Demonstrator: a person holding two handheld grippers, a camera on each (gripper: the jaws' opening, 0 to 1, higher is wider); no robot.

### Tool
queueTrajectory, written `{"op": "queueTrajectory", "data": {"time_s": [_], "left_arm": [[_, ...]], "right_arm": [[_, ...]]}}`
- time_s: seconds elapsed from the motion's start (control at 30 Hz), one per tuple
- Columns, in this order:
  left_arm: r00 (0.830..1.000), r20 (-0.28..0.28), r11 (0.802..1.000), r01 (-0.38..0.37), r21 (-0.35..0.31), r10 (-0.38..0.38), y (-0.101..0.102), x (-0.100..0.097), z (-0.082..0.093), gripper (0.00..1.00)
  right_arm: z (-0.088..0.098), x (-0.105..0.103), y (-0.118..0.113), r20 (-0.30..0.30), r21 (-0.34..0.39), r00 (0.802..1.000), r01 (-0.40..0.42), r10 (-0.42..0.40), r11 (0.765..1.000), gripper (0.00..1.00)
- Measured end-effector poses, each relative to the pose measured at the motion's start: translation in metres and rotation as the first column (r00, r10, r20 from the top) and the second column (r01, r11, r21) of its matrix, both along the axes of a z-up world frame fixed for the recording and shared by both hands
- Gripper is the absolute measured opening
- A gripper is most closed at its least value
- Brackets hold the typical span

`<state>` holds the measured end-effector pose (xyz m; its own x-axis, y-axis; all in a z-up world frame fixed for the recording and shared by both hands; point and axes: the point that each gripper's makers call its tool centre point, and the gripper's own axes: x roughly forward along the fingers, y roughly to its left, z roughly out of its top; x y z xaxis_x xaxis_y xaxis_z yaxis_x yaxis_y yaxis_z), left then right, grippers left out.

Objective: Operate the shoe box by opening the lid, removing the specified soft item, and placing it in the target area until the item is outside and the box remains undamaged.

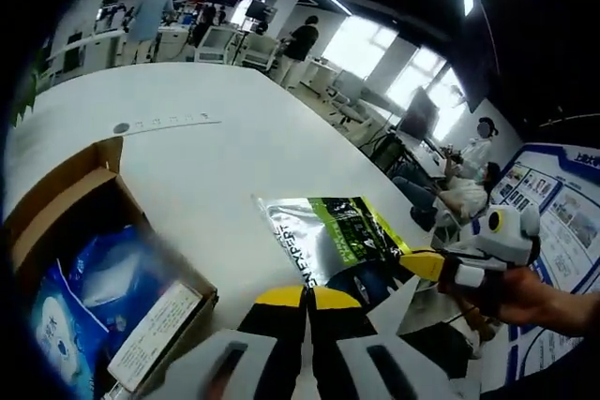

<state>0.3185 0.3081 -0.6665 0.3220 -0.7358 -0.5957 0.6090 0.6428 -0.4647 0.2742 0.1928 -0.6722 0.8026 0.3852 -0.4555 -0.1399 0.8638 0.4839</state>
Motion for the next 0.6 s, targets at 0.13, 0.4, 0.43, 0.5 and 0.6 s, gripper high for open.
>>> {"op": "queueTrajectory", "data": {"time_s": [0.13,0.4,0.43,0.5,0.6], "left_arm": [[1.0,-0.001,1.0,0.012,0.005,-0.012,-0.01,0.001,-0.002,0.0],[1.0,0.005,1.0,0.023,0.02,-0.024,-0.024,0.013,-0.004,0.0],[1.0,0.007,0.999,0.024,0.024,-0.024,-0.026,0.016,-0.005,0.0],[1.0,0.01,0.999,0.023,0.03,-0.023,-0.029,0.024,-0.006,0.0],[1.0,0.018,0.999,0.018,0.037,-0.018,-0.034,0.033,-0.006,0.0]], "right_arm": [[-0.001,0.002,-0.009,-0.003,0.002,1.0,0.01,-0.01,1.0,0.02],[-0.006,0.021,-0.024,-0.015,0.0,1.0,0.012,-0.012,1.0,0.01],[-0.007,0.024,-0.026,-0.018,-0.003,1.0,0.008,-0.008,1.0,0.01],[-0.008,0.032,-0.029,-0.022,-0.011,1.0,-0.002,0.002,1.0,0.01],[-0.009,0.047,-0.035,-0.027,-0.015,1.0,-0.005,0.005,1.0,0.01]]}}
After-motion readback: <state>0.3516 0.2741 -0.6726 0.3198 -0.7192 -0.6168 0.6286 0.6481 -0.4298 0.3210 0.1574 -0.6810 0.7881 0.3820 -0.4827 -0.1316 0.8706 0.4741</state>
